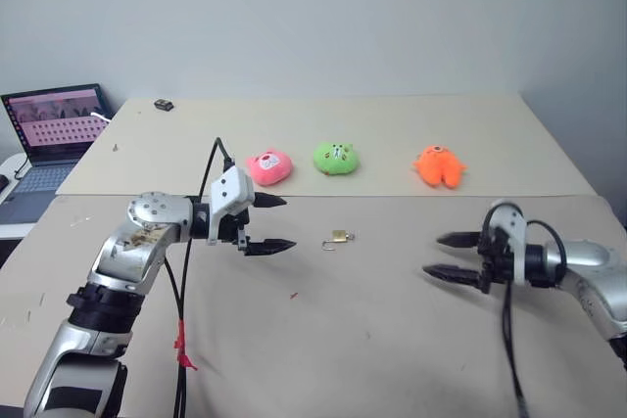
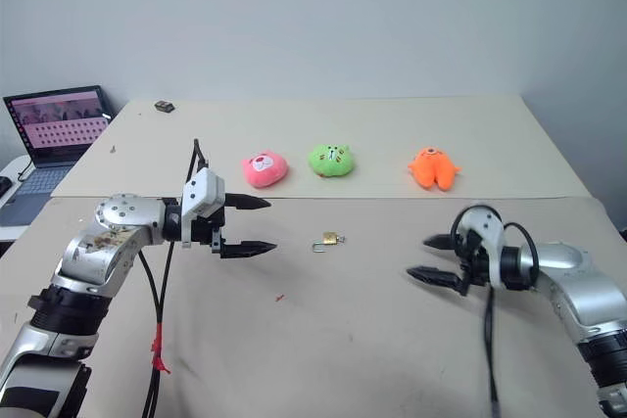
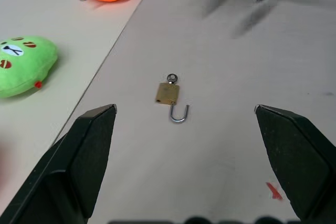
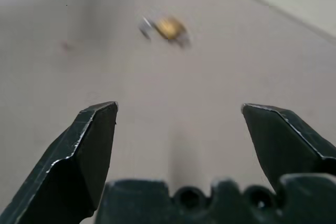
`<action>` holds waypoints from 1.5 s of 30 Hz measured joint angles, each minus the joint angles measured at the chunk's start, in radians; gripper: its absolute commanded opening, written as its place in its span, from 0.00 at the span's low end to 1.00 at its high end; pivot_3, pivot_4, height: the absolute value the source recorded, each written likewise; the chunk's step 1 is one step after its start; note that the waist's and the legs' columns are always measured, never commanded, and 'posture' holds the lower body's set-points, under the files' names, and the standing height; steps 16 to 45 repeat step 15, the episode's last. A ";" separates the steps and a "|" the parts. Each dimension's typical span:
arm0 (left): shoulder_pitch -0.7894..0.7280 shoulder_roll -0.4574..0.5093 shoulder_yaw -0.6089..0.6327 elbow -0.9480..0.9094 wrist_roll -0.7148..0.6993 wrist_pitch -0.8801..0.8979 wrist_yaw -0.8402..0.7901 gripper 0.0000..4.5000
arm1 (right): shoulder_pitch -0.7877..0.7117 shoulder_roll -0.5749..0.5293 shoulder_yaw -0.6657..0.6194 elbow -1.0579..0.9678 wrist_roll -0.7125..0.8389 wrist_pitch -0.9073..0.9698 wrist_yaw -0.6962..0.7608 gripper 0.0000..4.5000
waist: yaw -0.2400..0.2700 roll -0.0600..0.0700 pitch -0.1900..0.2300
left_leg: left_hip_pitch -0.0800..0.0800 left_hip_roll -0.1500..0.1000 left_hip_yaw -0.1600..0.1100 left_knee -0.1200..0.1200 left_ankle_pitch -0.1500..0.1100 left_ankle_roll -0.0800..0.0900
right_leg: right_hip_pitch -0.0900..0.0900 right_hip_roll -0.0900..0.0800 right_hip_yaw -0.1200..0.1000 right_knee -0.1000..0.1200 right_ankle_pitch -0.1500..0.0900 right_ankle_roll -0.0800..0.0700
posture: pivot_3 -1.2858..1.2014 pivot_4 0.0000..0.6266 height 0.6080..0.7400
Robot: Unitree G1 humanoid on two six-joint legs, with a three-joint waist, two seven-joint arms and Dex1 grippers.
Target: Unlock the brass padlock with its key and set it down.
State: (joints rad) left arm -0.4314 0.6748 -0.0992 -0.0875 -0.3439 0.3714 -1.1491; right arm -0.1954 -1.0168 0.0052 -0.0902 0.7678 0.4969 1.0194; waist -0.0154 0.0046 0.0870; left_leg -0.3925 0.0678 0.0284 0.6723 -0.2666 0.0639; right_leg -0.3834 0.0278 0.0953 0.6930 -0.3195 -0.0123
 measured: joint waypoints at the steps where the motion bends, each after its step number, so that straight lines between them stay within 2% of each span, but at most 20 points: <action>1: 0.022 0.001 0.018 -0.018 -0.010 0.008 0.013 1.00 | 0.012 -0.003 -0.032 -0.045 0.023 0.040 -0.010 0.99 | 0.002 -0.001 0.001 | 0.003 0.000 0.000 -0.001 0.000 0.000 | 0.002 0.000 0.000 -0.003 0.000 0.000 | 0.52 0.24 0.32; 5: 0.093 0.005 0.113 -0.073 -0.056 0.066 0.080 1.00 | 0.009 -0.006 -0.108 -0.160 0.091 0.149 -0.053 0.99 | 0.004 -0.001 0.001 | 0.005 -0.001 0.001 -0.004 0.002 -0.003 | 0.001 -0.003 0.000 -0.010 -0.001 0.001 | 0.52 0.24 0.32; 11: 0.094 0.007 0.157 -0.117 -0.094 0.119 0.135 1.00 | -0.037 0.008 -0.154 -0.195 0.078 0.185 -0.107 0.99 | 0.013 -0.002 0.001 | 0.007 -0.002 0.002 -0.009 0.005 -0.009 | 0.002 -0.003 0.001 -0.014 -0.001 0.003 | 0.52 0.24 0.32; 15: 0.065 0.030 0.162 -0.111 -0.118 0.138 0.137 1.00 | -0.037 0.018 -0.152 -0.171 0.041 0.197 -0.111 0.99 | 0.015 -0.002 0.001 | 0.006 -0.001 0.002 -0.011 0.006 -0.011 | -0.001 -0.002 0.001 -0.013 0.000 0.001 | 0.52 0.24 0.32; 45: 0.065 0.030 0.162 -0.111 -0.118 0.138 0.137 1.00 | -0.037 0.018 -0.152 -0.171 0.041 0.197 -0.111 0.99 | 0.015 -0.002 0.001 | 0.006 -0.001 0.002 -0.011 0.006 -0.011 | -0.001 -0.002 0.001 -0.013 0.000 0.001 | 0.52 0.24 0.32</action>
